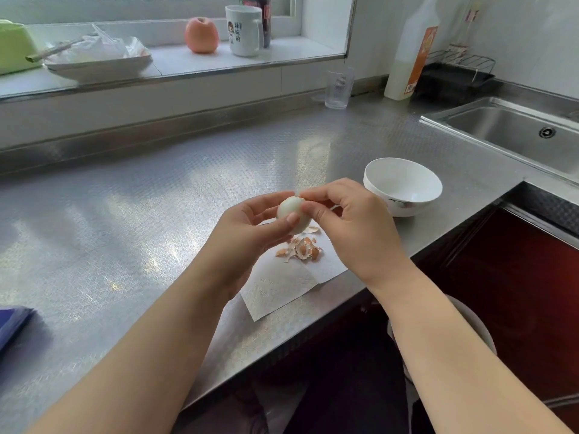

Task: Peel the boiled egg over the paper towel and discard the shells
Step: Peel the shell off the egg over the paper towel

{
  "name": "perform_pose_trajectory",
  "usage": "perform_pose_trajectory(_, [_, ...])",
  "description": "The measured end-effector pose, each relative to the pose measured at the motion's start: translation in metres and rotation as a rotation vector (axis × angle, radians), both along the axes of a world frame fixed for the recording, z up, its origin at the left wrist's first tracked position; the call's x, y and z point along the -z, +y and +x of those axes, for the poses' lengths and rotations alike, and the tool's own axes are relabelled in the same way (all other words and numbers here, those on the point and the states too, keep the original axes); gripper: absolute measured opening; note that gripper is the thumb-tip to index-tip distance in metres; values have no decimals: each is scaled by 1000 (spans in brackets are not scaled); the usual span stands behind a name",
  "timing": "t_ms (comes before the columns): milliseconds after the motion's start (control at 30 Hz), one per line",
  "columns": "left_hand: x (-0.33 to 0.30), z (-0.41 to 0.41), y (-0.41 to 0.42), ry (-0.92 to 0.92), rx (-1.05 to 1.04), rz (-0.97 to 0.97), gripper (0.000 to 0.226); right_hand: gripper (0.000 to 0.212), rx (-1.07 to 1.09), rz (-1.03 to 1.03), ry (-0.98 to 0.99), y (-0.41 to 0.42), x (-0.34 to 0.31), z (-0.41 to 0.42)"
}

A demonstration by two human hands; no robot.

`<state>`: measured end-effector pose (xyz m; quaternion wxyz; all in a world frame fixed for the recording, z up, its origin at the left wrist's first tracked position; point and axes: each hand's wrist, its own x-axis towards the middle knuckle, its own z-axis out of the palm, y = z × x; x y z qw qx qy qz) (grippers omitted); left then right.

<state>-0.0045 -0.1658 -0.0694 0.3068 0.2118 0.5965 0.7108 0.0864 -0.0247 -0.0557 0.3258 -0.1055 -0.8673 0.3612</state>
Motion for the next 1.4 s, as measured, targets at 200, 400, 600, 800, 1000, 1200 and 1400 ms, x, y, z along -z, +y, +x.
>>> perform_pose_trajectory(200, [2, 5, 2, 26, -43, -5, 30, 13, 132, 81, 37, -10, 6, -2])
perform_pose_trajectory(400, [2, 4, 4, 4, -78, -21, 27, 12, 163, 97, 49, -17, 9, -2])
perform_pose_trajectory(600, [0, -6, 1, -216, -9, 147, 48, 10, -2, -470, 95, -5, 4, -1])
perform_pose_trajectory(800, [-1, -11, -2, -346, 6, 264, 47, 18, 20, -442, 24, 3, 12, 2])
perform_pose_trajectory(1000, [0, -11, -2, -357, 33, 253, 43, 23, 23, -242, -121, 1, 16, 0])
perform_pose_trajectory(1200, [-2, -10, -2, -302, 129, 221, 40, 26, -74, -223, 53, -5, 1, -3])
perform_pose_trajectory(1400, [-3, -8, 0, -231, 112, 193, 43, 22, -74, -253, 46, -3, 1, -4])
